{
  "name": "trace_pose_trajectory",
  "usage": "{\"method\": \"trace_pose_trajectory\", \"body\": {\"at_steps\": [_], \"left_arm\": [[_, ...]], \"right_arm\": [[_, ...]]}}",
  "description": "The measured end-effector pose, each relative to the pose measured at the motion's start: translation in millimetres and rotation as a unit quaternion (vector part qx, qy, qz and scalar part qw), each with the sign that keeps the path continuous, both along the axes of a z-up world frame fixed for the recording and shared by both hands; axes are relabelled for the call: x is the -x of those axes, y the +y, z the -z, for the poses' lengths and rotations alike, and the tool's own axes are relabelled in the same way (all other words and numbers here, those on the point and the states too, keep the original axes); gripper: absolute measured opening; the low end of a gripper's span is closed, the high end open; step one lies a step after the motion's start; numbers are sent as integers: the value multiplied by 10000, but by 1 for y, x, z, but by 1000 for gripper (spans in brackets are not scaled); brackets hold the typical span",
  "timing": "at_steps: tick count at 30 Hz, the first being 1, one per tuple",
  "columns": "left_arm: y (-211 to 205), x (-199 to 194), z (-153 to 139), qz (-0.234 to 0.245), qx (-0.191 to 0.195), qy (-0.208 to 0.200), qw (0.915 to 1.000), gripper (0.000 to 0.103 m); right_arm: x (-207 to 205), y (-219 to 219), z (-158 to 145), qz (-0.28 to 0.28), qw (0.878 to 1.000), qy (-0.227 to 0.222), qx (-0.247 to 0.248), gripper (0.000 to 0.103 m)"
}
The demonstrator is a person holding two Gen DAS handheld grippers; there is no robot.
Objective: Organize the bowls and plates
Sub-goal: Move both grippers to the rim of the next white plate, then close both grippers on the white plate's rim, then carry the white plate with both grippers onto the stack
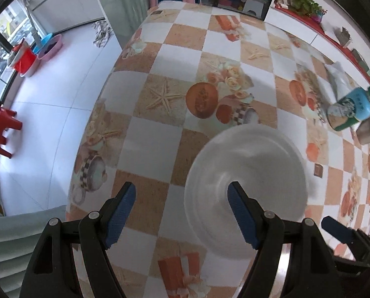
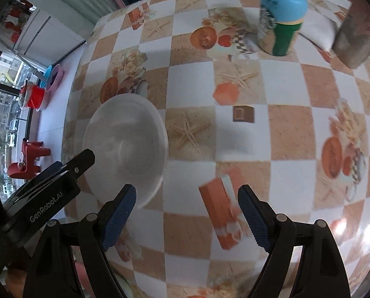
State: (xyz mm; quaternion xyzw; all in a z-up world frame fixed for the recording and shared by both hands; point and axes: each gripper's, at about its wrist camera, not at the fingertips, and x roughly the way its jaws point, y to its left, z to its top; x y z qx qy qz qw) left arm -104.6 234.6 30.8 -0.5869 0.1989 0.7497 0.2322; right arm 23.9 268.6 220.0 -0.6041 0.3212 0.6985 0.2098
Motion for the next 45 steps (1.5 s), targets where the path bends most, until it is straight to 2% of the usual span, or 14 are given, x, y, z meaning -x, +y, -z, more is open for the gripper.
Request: {"method": "trace_pose_trajectory", "body": {"at_steps": [10, 11, 12, 14, 15, 17, 19, 20, 24, 35, 45], "left_arm": [[15, 9, 27, 204, 229, -157, 9994, 78], [16, 8, 29, 217, 245, -178, 9993, 71], [17, 8, 32, 235, 282, -229, 9991, 57], [19, 8, 37, 268, 264, -402, 9985, 41], [19, 7, 37, 251, 192, -448, 9985, 33], [18, 6, 37, 271, 148, -438, 9986, 31], [20, 1, 34, 376, 168, -314, 9987, 30], [21, 0, 33, 403, 168, -303, 9986, 28], [20, -15, 28, 576, 174, -305, 9977, 23], [-17, -105, 33, 1072, 397, -494, 9922, 23], [-70, -185, 39, 1251, 702, -772, 9866, 23]], "right_arm": [[16, 0, 28, 2, 9999, -136, 51, 85], [16, 0, 30, 12, 9999, -136, 78, 85], [17, 0, 32, 9, 9999, -130, 96, 85], [16, -2, 34, 5, 9999, -75, 126, 75], [17, -3, 35, 19, 9998, -52, 176, 63], [14, 1, 40, 160, 9991, -6, 386, 59], [12, 4, 39, 224, 9988, 97, 433, 46], [11, 4, 40, 205, 9983, 152, 525, 43], [9, 2, 39, 108, 9974, 247, 669, 19], [-46, -22, 31, -54, 9984, -80, 554, 19], [-127, -66, 33, 32, 9953, -389, 888, 19]]}}
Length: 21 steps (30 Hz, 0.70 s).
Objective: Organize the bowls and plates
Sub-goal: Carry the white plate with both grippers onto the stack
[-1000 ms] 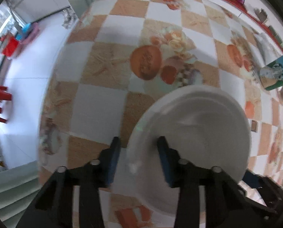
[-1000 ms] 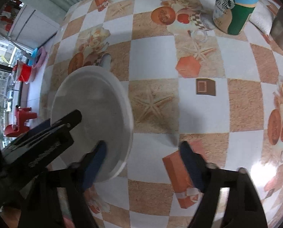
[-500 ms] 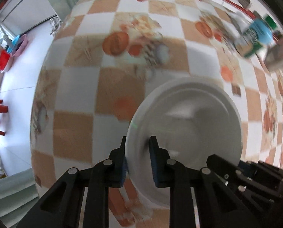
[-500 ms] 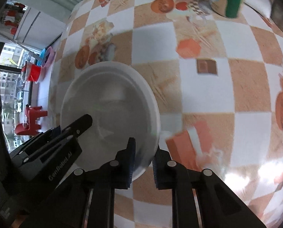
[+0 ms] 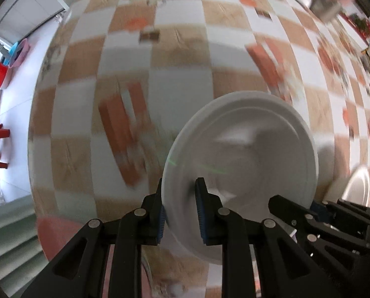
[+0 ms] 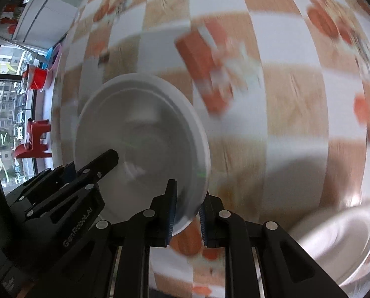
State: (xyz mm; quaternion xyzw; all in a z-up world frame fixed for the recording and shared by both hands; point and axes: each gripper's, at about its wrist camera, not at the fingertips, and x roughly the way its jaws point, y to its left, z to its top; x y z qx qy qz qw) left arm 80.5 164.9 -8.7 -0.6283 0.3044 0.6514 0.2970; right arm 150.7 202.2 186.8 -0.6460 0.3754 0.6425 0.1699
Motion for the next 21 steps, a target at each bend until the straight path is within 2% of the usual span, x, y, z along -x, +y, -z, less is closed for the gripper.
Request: {"method": "trace_pose_trajectory", "body": {"at_steps": [4, 9, 14, 21], "left_arm": [[-13, -26, 3, 218, 63, 27, 9997, 24], [-18, -33, 0, 285, 70, -20, 9996, 25], [-13, -38, -16, 251, -94, 51, 9996, 25], [-18, -54, -38, 321, -352, 145, 9988, 25]], "right_arm": [[-24, -12, 1, -38, 9999, -97, 44, 19], [-30, -17, -1, -32, 9999, -138, 12, 19], [-20, -17, -15, -34, 9999, 5, -154, 19], [-38, -17, -33, 14, 9994, 153, -320, 19]]}}
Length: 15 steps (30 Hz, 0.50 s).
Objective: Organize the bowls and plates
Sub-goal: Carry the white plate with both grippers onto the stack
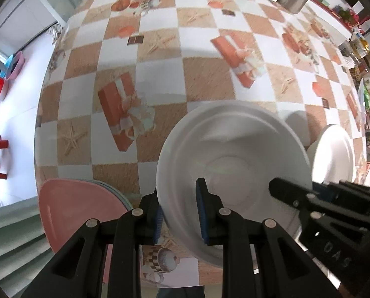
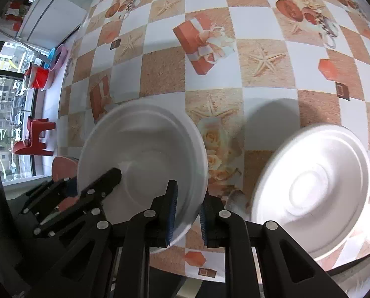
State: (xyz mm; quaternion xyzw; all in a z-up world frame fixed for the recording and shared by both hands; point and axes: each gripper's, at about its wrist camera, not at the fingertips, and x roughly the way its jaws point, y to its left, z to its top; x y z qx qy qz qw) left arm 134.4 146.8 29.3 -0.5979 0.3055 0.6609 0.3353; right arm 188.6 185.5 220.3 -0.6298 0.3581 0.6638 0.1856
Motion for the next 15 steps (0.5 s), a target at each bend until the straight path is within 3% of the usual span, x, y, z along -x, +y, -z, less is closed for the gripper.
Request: {"method": "trace_pose_trajectory", "body": {"at_steps": [7, 15], "left_arm": [[12, -10, -30, 245, -283, 53, 9993, 25], [35, -24, -48, 698, -598, -21, 9958, 25]], "right_arm": [[-14, -12, -12, 202, 9998, 73, -48, 19], [-42, 4, -37, 569, 9979, 134, -269, 19]]}}
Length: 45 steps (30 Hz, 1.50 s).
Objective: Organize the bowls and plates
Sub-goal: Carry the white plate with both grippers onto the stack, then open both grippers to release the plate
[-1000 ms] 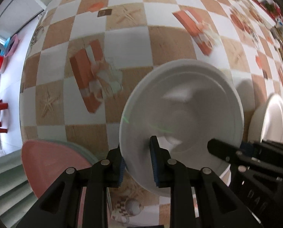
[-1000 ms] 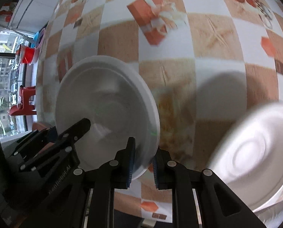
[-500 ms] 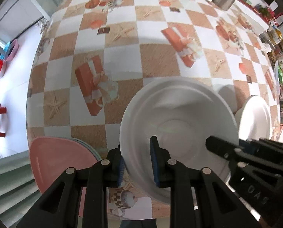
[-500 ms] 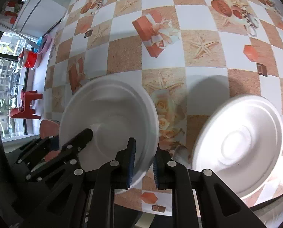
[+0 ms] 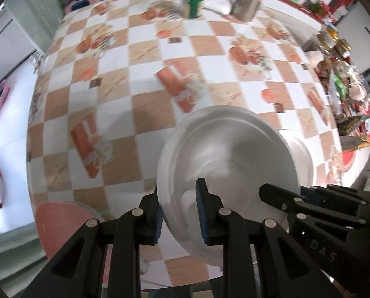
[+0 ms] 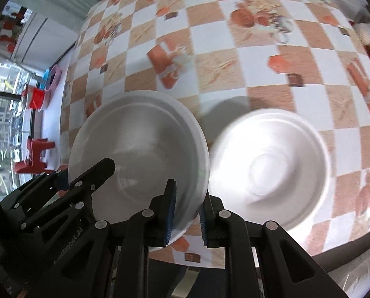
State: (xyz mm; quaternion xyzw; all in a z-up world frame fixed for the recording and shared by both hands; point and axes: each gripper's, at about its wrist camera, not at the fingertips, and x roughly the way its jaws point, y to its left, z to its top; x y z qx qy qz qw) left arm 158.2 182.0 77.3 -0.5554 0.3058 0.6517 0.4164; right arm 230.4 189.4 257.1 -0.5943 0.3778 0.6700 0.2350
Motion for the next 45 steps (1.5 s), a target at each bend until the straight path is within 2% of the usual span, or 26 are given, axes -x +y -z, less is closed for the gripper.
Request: {"method": "trace_pose_trajectory", "body": {"at_steps": [5, 14, 20, 27, 31, 33, 35, 38, 39, 40, 42, 45], "left_arm": [[17, -23, -2, 365, -112, -15, 9993, 25], [51, -65, 7, 953, -208, -94, 9952, 25], [61, -82, 19, 1159, -115, -120, 9931, 25], [64, -87, 35, 1227, 71, -228, 9922, 25], [62, -87, 39, 1228, 173, -246, 9920, 36], [61, -85, 39, 1162, 177, -201, 9929, 60], [59, -82, 37, 1090, 145, -114, 9939, 71], [55, -76, 35, 1020, 109, -57, 9947, 79], [54, -73, 35, 985, 116, -27, 9951, 80], [52, -70, 35, 964, 140, -21, 9952, 80], [49, -64, 38, 886, 243, -50, 9958, 81], [43, -55, 41, 746, 296, -121, 9967, 84]], "right_arm": [[-21, 13, -14, 260, 9995, -43, -195, 19], [-62, 36, -19, 740, 9958, -319, -428, 19], [-86, 48, -15, 1031, 9923, -490, -476, 19], [-97, 51, -2, 1051, 9913, -637, -465, 19], [-101, 50, 3, 1031, 9916, -671, -411, 19], [-102, 50, 4, 1018, 9916, -692, -391, 19], [-102, 51, 6, 1004, 9917, -704, -388, 20], [-104, 52, 9, 1004, 9915, -744, -363, 21], [-104, 52, 9, 1008, 9913, -762, -355, 32], [-105, 53, 9, 1021, 9909, -785, -382, 52], [-108, 53, 7, 1043, 9895, -852, -519, 67], [-112, 55, 5, 1107, 9890, -835, -524, 67]]}}
